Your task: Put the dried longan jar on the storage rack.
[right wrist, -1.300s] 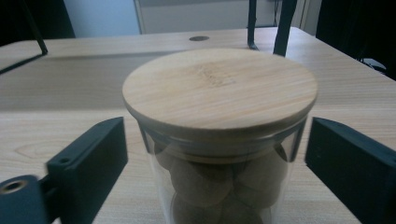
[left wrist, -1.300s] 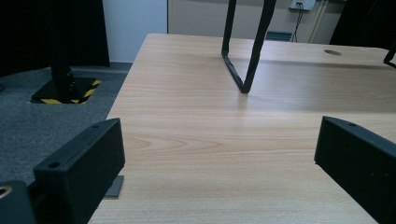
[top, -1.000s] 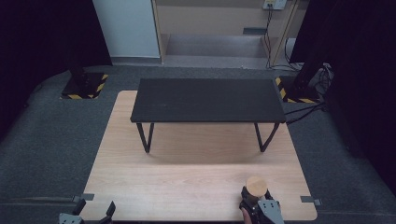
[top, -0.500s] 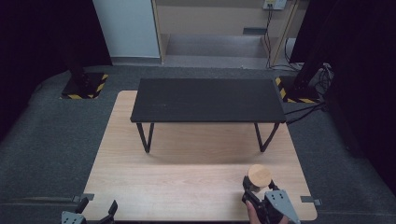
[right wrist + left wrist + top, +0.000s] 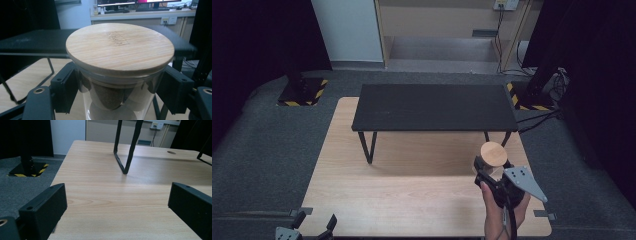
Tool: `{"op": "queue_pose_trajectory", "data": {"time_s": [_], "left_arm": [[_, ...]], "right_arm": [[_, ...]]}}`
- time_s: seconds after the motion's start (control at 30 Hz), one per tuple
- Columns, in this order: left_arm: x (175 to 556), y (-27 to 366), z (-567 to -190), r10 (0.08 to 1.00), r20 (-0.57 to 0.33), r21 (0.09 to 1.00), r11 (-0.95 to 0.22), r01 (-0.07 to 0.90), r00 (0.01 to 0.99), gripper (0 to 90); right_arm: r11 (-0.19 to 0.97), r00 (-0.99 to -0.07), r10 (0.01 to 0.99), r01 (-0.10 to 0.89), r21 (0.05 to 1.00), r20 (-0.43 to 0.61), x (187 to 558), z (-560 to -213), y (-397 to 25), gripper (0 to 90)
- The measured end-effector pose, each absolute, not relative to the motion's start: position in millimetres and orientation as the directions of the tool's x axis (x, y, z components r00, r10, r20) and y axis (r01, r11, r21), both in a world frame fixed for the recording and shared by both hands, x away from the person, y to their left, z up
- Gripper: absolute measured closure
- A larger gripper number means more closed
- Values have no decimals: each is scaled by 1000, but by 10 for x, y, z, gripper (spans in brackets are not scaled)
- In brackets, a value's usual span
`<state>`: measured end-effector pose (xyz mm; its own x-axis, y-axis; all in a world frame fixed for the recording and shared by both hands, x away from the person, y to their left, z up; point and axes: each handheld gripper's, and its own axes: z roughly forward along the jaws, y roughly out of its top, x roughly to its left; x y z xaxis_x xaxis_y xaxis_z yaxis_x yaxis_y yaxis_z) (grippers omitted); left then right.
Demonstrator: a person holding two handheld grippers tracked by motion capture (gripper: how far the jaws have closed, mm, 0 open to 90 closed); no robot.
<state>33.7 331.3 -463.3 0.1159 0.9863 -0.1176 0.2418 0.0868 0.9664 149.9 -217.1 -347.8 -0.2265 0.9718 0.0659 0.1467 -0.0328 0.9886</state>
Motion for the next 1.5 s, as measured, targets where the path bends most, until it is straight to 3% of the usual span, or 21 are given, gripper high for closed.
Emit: {"op": "queue_pose_trajectory", "data": {"time_s": [0.6,1.5], "left_arm": [[228,3275,-4638,982,-137,966,103,237,132,10],[230,3353,-4647,984,-142,965,114,236,107,12]], "right_arm": [[0,-228,973,157,988,37,2270,-2892,-2237,256],[43,-161,987,209,977,-9,3172,-2686,-2191,256]]}}
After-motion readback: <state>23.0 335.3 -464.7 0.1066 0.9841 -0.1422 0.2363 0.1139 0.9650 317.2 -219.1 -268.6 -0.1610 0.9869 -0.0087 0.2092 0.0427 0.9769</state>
